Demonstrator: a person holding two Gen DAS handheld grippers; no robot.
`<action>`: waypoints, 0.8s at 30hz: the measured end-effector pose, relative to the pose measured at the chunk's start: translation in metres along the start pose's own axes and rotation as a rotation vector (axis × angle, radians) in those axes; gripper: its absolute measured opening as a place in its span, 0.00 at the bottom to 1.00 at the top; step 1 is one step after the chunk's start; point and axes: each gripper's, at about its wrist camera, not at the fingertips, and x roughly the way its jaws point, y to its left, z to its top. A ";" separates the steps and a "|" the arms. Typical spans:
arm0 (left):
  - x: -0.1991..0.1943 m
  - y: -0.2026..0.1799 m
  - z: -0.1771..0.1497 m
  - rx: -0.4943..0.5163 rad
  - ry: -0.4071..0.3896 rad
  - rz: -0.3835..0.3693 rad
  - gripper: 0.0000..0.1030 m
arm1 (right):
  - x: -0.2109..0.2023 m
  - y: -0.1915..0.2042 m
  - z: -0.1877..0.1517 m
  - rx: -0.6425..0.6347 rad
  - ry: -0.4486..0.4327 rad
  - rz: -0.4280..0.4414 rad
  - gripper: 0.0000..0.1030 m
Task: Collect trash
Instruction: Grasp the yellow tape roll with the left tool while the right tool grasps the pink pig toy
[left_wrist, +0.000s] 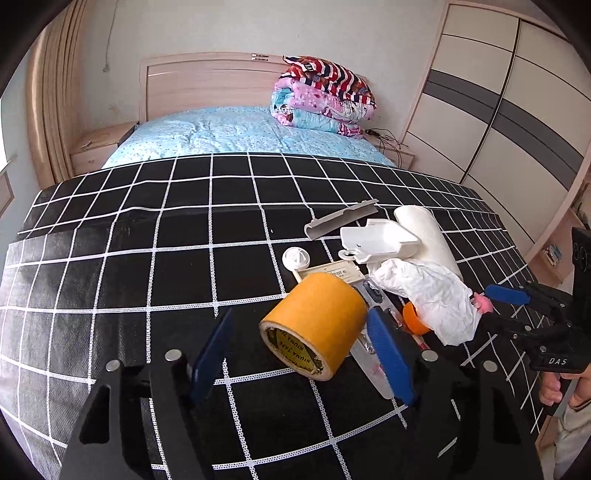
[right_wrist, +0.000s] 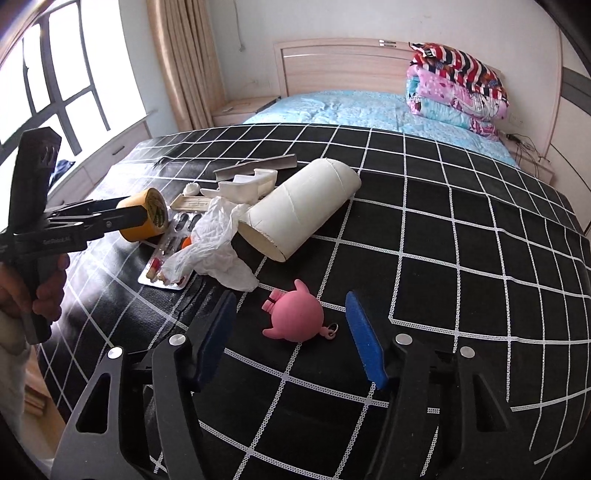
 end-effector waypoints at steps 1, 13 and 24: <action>0.002 0.000 0.000 0.000 0.007 -0.007 0.59 | 0.001 -0.001 0.000 0.002 0.004 0.001 0.53; -0.024 -0.018 -0.006 0.039 -0.018 0.006 0.46 | -0.016 0.007 0.001 0.004 -0.014 0.019 0.33; -0.079 -0.061 -0.030 0.117 -0.079 0.001 0.44 | -0.065 0.028 -0.024 -0.035 -0.069 0.012 0.33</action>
